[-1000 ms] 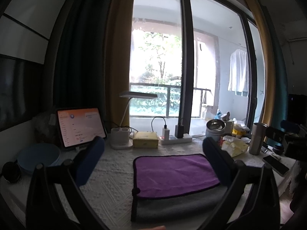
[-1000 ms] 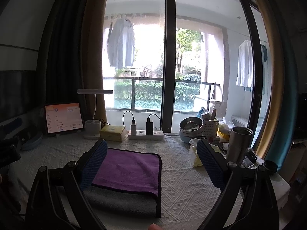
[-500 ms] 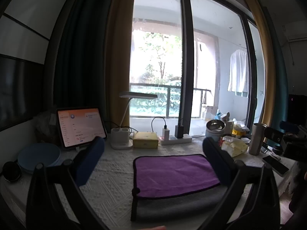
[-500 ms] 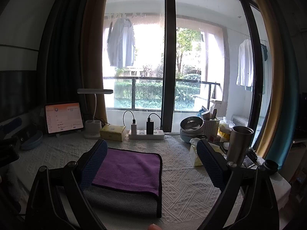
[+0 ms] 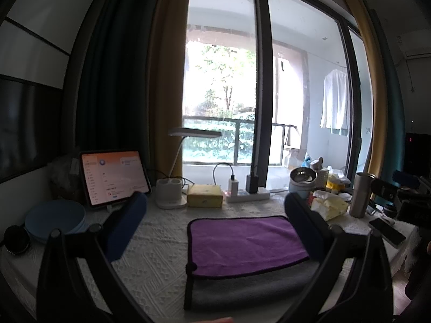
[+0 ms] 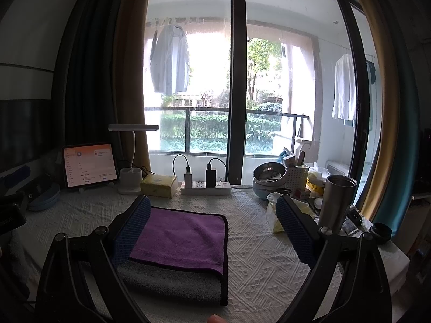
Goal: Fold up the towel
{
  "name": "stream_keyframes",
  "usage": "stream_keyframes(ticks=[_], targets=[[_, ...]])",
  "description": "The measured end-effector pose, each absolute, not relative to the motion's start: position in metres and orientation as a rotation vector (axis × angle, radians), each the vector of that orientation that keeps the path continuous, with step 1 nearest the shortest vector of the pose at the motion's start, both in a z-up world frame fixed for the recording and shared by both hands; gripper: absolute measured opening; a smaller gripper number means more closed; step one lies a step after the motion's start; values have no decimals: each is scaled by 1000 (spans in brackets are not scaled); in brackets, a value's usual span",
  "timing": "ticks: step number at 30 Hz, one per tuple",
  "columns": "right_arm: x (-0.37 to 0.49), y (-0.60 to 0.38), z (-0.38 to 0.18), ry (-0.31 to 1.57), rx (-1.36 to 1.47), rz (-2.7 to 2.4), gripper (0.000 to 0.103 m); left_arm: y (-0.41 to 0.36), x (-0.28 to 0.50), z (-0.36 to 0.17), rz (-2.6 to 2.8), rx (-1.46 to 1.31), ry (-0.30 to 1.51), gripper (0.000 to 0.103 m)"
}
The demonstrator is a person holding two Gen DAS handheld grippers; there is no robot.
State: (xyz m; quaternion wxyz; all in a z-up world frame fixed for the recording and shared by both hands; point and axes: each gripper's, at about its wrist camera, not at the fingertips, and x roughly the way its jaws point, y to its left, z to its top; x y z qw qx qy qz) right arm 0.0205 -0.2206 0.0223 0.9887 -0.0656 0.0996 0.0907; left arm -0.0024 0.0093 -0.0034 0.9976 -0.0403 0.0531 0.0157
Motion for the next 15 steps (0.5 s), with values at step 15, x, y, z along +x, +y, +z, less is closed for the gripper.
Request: stream_keyframes(ticks=[15], targets=[[21,-219,20,207,-129,181,96,10,-2,-5,33,-82,110,103]])
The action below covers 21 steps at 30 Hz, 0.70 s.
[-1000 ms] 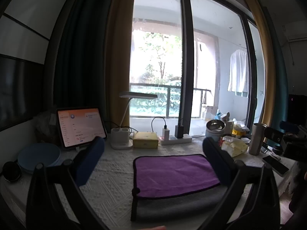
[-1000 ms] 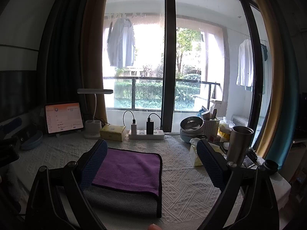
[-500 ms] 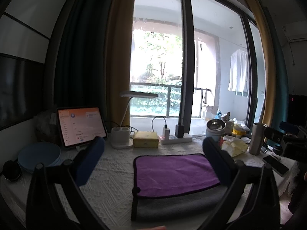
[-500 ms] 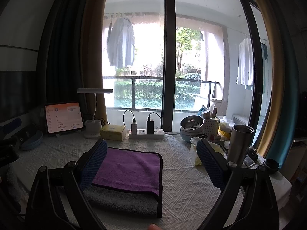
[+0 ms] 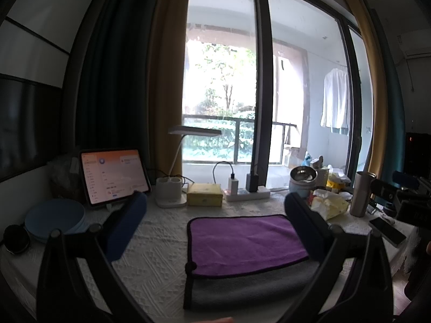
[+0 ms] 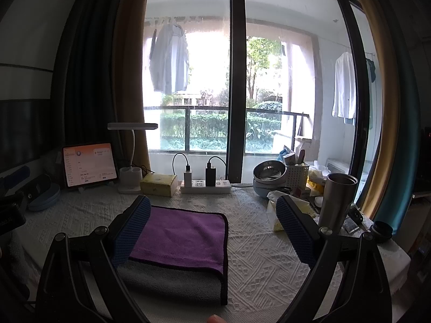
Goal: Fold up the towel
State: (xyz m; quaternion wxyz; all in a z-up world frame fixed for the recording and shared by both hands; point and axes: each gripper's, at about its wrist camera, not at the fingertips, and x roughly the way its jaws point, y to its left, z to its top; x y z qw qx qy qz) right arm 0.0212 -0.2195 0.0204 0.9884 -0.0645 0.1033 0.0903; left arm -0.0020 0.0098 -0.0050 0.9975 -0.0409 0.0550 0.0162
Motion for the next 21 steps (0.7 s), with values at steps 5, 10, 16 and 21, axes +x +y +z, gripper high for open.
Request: stream_keyframes(ticks=[5,10,16,21], targets=[[23,-219,16,216,-128,185,96,9,-1,-7,33,-83,119,103],[29,-222,13,228,-123,185,96,9,6,-11,48,-71,144,103],[40,-225,1,274,-116,191,96,16,25,-26,62,-77,225,103],[56,-229,-14,331,-111,190,96,26,49,-52,59,-94,338,103]])
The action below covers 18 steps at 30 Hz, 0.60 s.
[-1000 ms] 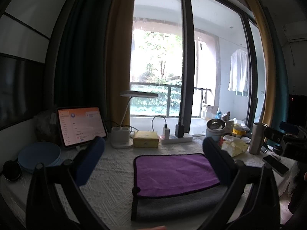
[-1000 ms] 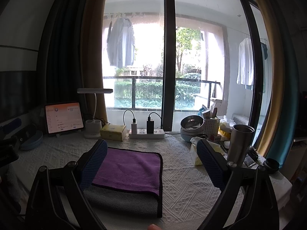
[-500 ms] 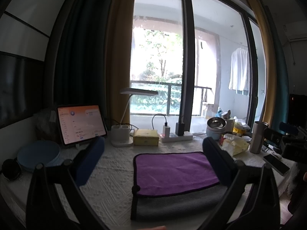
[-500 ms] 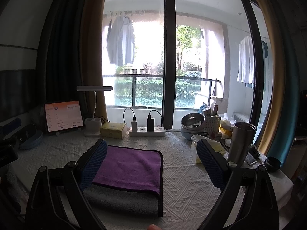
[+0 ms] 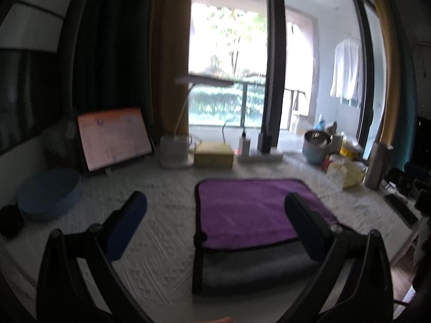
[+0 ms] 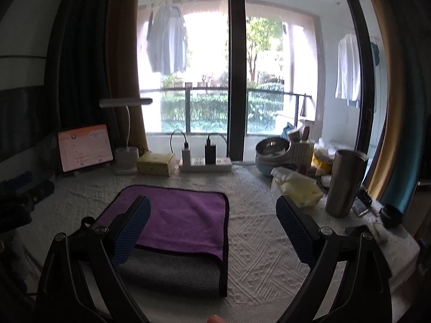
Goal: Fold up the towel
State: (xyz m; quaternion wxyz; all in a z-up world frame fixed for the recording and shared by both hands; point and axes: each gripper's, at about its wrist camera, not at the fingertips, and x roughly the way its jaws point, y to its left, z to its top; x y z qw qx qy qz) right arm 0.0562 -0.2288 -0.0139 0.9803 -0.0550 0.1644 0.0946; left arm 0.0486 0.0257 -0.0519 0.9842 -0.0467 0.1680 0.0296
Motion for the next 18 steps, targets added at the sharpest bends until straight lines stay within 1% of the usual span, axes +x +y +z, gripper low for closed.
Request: stream_keyframes(ticks=[2,7,11,13,15,18], targets=[[65,-230,-23,367,-109,205,95,30,55,-61,65,-110,373,103],[82,-225,-46,465,-135,244,80,36,70,-83,53,-142,462,103],[96,-227,-65,547,-127,259,71,40,83,-100,56,-156,529,102],[101,-228,-71,573,-126,267,49,42,89,-107,51,-166,558,102],[108,-231,-79,602,-128,270,41,43,94,-112,48,-165,586,102],[117,-235,-92,653,-120,274,41,41,102,-119,31,-157,625,102]])
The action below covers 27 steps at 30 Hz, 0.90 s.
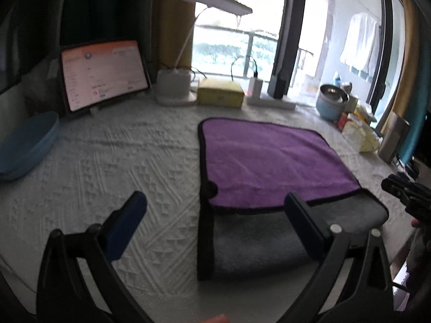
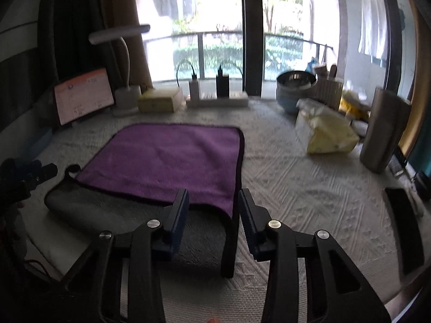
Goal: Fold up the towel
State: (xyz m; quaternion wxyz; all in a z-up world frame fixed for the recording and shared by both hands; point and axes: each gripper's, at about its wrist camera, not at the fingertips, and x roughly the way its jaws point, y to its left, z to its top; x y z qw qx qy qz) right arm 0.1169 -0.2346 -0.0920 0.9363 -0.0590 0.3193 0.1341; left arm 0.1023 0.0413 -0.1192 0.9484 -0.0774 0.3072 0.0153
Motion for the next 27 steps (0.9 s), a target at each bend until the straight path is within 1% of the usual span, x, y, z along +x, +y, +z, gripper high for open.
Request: stream_keyframes(ticks=[1,4,6,7,10,12,13,14,15,17,19,22,23,25,27], targets=[[119,-235,-95,668,-114,275,41,40,105,-121,28,-155,639,102],[127,-240,-106,723,-77,278,41,38,112,-128,13,-147,682,96],[131,-242,-112,750,-64,273,41,36,117,-135,-5,-150,719,89],[133,-243,-115,765,-60,272,41,36,118,-138,-16,-153,732,88],[137,-242,-121,798,-58,268,41,33,120,-144,-33,-143,763,80],[137,-241,-123,803,-61,272,41,31,120,-146,-34,-136,770,67],[136,-240,-124,805,-67,275,41,30,120,-147,-30,-132,771,63],[136,-239,-124,805,-70,279,41,30,120,-148,-24,-129,773,55],[135,-237,-125,807,-72,282,40,29,120,-149,-21,-125,775,50],[136,-234,-126,811,-90,285,34,25,120,-149,-15,-102,772,47],[138,-232,-127,815,-108,275,24,21,118,-147,-7,-61,752,42],[139,-232,-128,812,-115,274,17,18,116,-144,3,-30,731,31],[138,-231,-127,806,-123,276,16,19,116,-145,6,-28,731,26],[135,-229,-126,788,-143,278,12,20,117,-147,17,-21,736,21],[131,-227,-123,764,-163,282,9,23,116,-148,25,-27,737,15]])
